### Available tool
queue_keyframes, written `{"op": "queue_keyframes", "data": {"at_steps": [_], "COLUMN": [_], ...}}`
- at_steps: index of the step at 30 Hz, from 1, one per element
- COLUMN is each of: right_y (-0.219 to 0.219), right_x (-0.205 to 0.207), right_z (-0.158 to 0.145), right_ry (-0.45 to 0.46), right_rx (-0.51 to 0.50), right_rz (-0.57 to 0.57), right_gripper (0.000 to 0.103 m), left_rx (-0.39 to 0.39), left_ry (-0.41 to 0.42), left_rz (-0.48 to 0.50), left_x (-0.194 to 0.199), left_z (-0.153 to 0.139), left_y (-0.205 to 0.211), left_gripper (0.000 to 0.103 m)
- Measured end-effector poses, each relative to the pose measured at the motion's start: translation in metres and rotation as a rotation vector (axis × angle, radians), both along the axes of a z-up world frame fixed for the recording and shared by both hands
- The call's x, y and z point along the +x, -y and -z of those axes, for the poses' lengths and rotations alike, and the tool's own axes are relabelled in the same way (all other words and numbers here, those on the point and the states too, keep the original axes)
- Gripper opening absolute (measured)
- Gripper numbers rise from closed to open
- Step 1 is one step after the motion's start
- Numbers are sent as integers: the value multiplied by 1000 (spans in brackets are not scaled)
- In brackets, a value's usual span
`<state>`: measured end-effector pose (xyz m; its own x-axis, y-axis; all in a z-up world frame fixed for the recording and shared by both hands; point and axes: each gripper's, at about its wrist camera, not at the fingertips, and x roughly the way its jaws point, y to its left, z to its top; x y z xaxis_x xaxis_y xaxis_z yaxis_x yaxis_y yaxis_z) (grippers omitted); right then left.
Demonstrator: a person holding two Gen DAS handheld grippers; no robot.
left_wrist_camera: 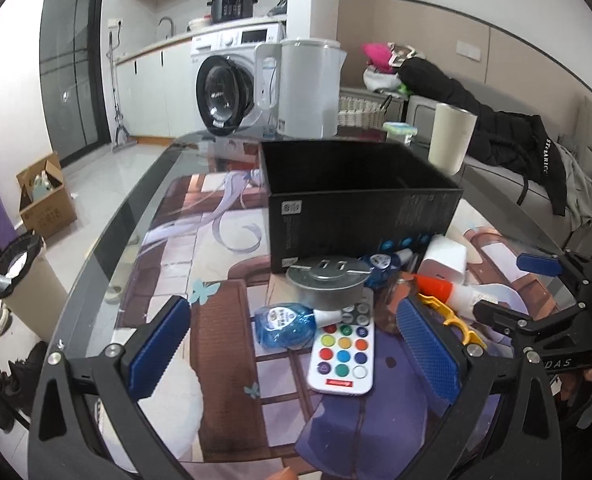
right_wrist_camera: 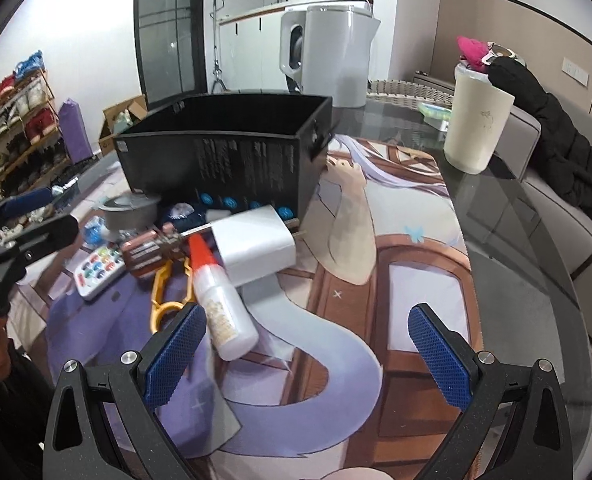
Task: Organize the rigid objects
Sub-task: 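Grasp the red-capped glue bottle with the right tool while the left tool grasps the blue mouthwash bottle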
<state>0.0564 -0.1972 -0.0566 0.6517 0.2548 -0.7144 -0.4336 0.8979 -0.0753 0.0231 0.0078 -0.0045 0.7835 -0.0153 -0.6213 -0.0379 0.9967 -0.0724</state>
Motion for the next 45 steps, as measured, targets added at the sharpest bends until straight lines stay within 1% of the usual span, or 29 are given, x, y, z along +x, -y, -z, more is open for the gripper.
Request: {"op": "queue_keyframes", "data": {"at_steps": [4, 8, 12, 14, 16, 17, 19, 21, 24, 26, 28, 30, 32, 34, 36, 38, 41, 42, 43, 45], "right_y": [8, 15, 19, 20, 16, 12, 7, 2, -5, -12, -13, -8, -1, 5, 9, 9, -1, -4, -8, -15], "right_x": [8, 14, 22, 22, 18, 16, 11, 11, 13, 12, 15, 19, 21, 21, 20, 21, 25, 25, 26, 25], "right_z": [1, 1, 3, 2, -1, -3, -4, -3, 3, 4, 6, 7, 6, 3, -1, -1, 5, 5, 6, 5], "right_ry": [-18, -23, -29, -41, -49, -52, -40, -73, -119, -105, -81, -82, -81, -80, -78, -96, -123, -119, -116, -94], "right_rx": [4, 0, -9, 17, 53, 55, 53, 87, 110, 78, 24, -1, -5, -3, 27, 50, 30, 22, 16, -8], "right_rz": [55, 114, 163, 146, 87, 54, 25, -12, -27, -26, 6, 38, 75, 82, 64, 37, 18, 15, 4, -9], "right_gripper": [103, 103, 103, 103, 103, 103, 103, 103, 103, 103, 103, 103, 103, 103, 103, 103, 103, 102, 100, 85], "left_rx": [-6, 7, 7, -3, -18, -19, -19, -24, -30, -30, -31, -34, -41, -51, -57, -57, -57, -55, -54, -53], "left_ry": [-36, -95, -110, -114, -116, -116, -115, -118, -118, -119, -121, -119, -119, -122, -123, -126, -128, -132, -135, -141], "left_rz": [-27, -24, 7, 14, 18, 19, 19, 14, 14, 13, 13, 12, 13, 14, 20, 21, 28, 29, 28, 26], "left_x": [5, 12, 14, 16, 17, 17, 18, 19, 20, 20, 22, 23, 24, 26, 27, 30, 32, 34, 35, 37], "left_z": [5, 14, 18, 18, 17, 17, 17, 17, 15, 16, 16, 16, 16, 17, 17, 18, 19, 20, 21, 24], "left_y": [-9, -9, -5, -5, -6, -6, -7, -9, -10, -11, -12, -14, -14, -15, -15, -15, -14, -14, -14, -15], "left_gripper": [103, 103, 103, 103, 103, 103, 103, 103, 103, 103, 103, 103, 103, 103, 103, 103, 103, 103, 103, 103]}}
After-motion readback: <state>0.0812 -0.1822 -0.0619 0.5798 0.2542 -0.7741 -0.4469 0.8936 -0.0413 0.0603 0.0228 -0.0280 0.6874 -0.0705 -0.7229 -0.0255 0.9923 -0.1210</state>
